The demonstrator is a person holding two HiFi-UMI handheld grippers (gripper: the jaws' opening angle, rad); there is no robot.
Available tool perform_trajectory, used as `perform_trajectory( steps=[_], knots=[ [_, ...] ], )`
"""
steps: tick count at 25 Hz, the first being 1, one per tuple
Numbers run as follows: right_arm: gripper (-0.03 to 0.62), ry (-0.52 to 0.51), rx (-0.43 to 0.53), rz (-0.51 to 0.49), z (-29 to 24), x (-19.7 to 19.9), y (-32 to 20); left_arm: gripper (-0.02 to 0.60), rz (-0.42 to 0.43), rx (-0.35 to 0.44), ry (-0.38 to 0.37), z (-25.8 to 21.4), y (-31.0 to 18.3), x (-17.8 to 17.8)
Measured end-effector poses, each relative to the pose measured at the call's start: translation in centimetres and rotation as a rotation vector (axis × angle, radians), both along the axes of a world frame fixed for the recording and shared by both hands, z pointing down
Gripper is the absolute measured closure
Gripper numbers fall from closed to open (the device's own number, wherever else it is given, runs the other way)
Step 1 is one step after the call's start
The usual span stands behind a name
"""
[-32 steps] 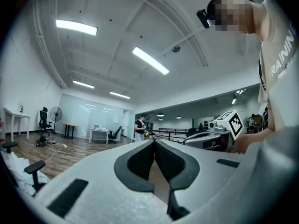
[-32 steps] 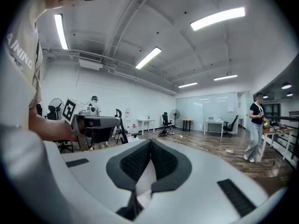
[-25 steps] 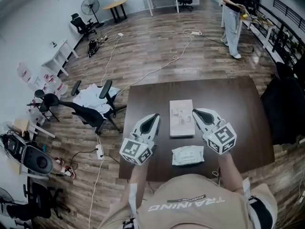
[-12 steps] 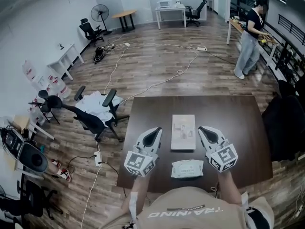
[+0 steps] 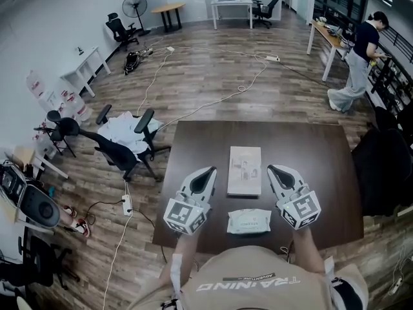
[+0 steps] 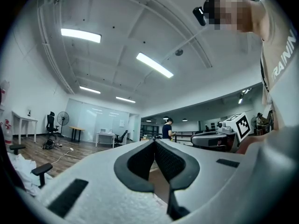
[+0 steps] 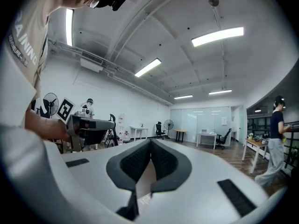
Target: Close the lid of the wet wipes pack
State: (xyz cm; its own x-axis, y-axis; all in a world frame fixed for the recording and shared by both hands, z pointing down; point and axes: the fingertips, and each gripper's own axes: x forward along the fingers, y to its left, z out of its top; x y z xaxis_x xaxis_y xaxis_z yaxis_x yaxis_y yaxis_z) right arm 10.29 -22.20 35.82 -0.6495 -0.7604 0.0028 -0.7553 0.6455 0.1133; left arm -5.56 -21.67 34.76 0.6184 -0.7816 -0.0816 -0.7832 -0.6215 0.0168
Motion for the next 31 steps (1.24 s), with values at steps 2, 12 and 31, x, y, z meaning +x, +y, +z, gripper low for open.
perform_trajectory(
  steps=[2, 12, 31],
  knots=[
    [0.580, -0.007, -0.014, -0.007, 0.1, -0.1, -0.1, 0.572, 0.003, -0.007, 0.001, 0.1, 0.0, 0.0],
    [0.580, 0.013, -0.036, -0.036, 1.1, -0.7, 0.6, 0.572, 0.038, -0.032, 0.005, 1.4, 1.0, 0.9],
    [0.580, -0.010, -0.050, -0.007, 2.3, 1.2, 1.5, 0.572, 0.073, -0.020, -0.004, 0.5, 1.6, 2.9]
  ],
)
